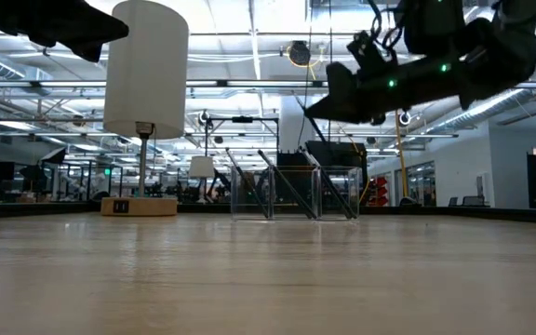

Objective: Put items in baskets/containers
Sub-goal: Put the black eyeshadow brush into the transparent organizer

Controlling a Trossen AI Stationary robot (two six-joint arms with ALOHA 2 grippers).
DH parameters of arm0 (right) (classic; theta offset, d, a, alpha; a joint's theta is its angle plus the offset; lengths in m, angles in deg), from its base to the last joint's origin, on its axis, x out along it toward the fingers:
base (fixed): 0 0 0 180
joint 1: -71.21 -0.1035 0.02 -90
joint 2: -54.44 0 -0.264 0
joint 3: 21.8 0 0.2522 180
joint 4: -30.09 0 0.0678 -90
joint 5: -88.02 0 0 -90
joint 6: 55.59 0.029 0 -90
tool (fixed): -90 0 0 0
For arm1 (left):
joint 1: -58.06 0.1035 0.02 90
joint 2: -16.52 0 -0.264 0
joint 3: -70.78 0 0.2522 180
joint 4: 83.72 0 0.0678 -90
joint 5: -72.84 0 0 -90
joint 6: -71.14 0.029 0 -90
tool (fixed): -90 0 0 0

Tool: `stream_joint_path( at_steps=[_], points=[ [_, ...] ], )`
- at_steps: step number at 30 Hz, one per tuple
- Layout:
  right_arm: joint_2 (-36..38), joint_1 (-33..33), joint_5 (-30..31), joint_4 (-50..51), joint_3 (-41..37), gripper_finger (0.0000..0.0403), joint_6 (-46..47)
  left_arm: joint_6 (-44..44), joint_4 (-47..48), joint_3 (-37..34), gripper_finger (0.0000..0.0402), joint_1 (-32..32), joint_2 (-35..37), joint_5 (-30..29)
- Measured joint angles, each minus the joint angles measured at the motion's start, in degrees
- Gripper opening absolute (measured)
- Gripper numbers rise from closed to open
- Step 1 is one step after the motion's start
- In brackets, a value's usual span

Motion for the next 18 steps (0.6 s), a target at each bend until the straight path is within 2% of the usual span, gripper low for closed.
stream_joint_path(
  at_steps=[9,14,18],
  points=[
    [-12.44,-0.39,1.3,-16.74,-0.31,0.0,-2.16,-0.66,0.35,0.0,0.0042,-0.01,0.0,0.02],
    [-14.83,-0.95,4.0,-18.74,-0.33,0.0,-4.19,-0.65,0.54,0.0,0.0042,-0.02,0.0,0.04],
    [-14.83,-1.1,4.69,-16.59,-0.34,0.0,-4.95,-0.71,0.76,0.0,0.0042,-0.02,0.0,0.07]
  ],
)
